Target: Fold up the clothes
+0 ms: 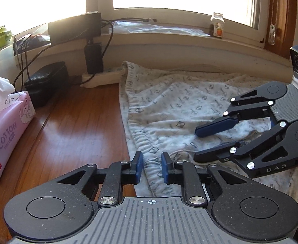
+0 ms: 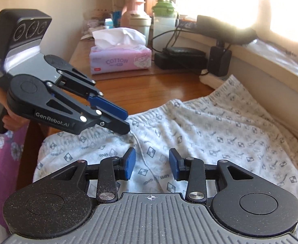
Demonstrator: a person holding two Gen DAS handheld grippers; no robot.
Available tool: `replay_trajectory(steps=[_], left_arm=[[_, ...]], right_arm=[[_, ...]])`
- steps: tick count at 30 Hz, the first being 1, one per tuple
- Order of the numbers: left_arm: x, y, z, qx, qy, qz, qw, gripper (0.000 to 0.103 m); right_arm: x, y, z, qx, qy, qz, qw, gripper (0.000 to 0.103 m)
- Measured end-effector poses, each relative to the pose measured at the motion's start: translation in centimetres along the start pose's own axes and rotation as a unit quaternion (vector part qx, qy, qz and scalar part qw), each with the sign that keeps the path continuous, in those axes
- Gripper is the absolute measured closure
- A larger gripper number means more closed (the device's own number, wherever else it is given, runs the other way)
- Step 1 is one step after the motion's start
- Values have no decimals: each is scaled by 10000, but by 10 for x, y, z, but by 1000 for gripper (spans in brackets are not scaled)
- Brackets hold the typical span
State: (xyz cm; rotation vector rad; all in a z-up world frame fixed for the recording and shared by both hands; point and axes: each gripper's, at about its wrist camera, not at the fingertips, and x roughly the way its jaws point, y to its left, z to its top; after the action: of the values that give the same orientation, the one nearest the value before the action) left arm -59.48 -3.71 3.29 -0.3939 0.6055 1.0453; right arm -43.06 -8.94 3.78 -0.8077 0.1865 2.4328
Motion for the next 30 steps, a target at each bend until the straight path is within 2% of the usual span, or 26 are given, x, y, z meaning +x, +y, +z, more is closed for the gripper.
replay_trajectory(steps=[1,4,6,7,11,15,18,21,24,27,30], left_arm=[[-1,-1,-1,-28,1,-12,10000,77],[-1,-4,-3,-20,-57,40,10000,77],[0,-3,-2,21,-65,154,9999,89],[1,-1,0,25,-46,197,9998,92],[3,2,4,104,11,292,9995,92],[-4,2,9,2,-80,418,9991,86],[-6,-9,15,307,-191,422,9985,85],[10,-17,17,724,62,538,9959,86],[21,-14,22,954,72,473,9943,91],[31,-18,27,1496,129,568,9870,93],[48,-18,35,1749,166,712,9819,100]], right_arm=[[0,-1,-1,32,-19,11,10000,64],[0,-7,-2,183,-41,49,9998,59],[0,-7,-1,186,-43,28,9998,59],[0,-5,-1,146,-50,-5,9999,58],[-4,0,-1,86,-112,-74,9999,58],[-5,7,-2,-62,-62,-40,10000,58],[-3,6,-2,-27,-58,-40,10000,56],[0,-1,-1,129,9,-1,9999,55],[1,-7,0,190,0,-75,9998,55],[-1,-8,2,107,61,-372,9992,55],[-9,-2,3,3,19,-405,9992,54]])
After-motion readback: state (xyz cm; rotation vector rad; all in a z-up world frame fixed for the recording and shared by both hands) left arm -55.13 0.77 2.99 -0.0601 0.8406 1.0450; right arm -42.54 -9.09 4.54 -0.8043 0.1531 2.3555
